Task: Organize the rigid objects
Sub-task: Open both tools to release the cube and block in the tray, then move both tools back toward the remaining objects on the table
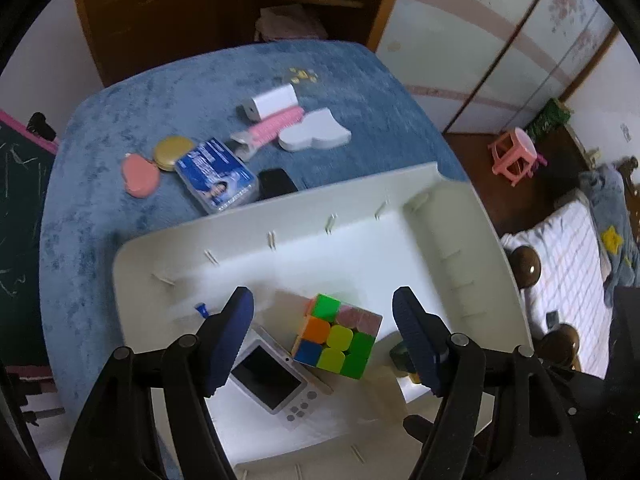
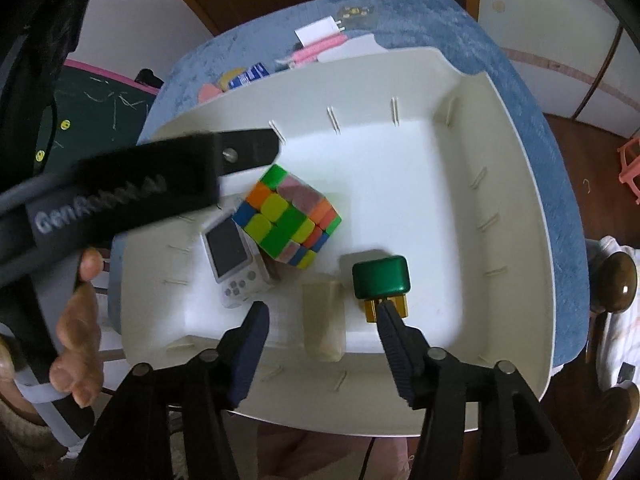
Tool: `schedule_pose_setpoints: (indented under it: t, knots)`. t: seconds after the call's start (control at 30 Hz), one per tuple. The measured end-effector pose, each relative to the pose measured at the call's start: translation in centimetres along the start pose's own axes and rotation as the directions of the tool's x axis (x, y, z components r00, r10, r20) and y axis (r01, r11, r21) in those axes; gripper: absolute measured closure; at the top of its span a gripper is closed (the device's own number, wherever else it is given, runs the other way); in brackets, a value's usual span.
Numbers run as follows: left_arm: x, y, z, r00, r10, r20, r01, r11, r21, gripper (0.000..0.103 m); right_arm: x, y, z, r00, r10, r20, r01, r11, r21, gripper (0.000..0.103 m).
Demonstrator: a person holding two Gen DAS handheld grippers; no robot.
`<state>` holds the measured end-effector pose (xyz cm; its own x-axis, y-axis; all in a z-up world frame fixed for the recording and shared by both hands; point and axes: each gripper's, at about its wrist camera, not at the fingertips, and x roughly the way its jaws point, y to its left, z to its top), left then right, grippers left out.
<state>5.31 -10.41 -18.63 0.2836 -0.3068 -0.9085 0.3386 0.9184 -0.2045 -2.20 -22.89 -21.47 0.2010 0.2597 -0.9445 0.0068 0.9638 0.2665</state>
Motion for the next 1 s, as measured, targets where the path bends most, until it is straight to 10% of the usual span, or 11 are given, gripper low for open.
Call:
schedule_pose_setpoints:
  t: [1.0]
  knots:
    - [-10.6, -0.5, 7.2, 0.974, 0.029, 0.225, -0.025, 0.999, -0.02, 0.028, -7.5, 0.0, 5.7, 0.989, -0.029, 0.144, 0.032, 0.999, -0.015, 0.044]
